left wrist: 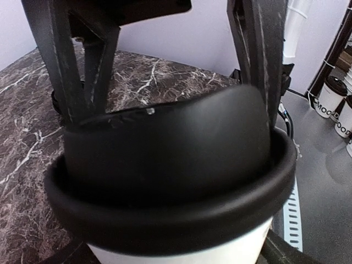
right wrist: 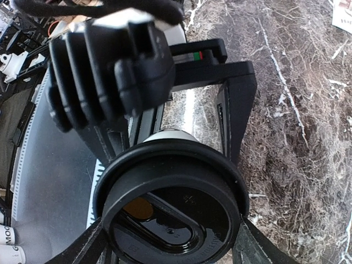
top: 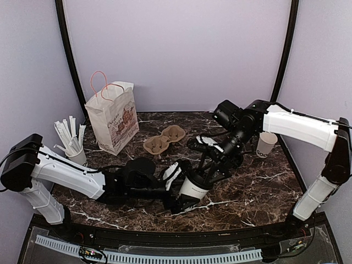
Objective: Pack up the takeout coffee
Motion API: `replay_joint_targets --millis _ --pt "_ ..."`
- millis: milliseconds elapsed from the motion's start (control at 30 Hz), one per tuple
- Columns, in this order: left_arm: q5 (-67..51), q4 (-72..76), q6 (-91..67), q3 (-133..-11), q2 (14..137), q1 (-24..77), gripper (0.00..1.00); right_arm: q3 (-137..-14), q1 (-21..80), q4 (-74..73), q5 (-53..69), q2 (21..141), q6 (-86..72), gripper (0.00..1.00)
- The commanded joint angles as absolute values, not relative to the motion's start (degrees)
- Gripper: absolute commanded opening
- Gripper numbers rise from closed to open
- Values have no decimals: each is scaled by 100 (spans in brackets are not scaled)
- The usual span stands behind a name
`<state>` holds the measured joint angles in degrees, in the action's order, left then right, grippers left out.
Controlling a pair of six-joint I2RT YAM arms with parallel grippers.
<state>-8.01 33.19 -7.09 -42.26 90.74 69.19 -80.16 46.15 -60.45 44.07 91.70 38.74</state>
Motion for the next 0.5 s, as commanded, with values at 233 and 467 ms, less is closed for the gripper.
replay_joint_targets --millis 233,467 --pt "150 3154 -955 -4181 8876 6915 96 -8162 4414 -5957 3370 9139 3899 61" --pt "164 2905 -1192 -3880 8574 6917 97 -8607 3637 -5896 2341 9414 3728 61"
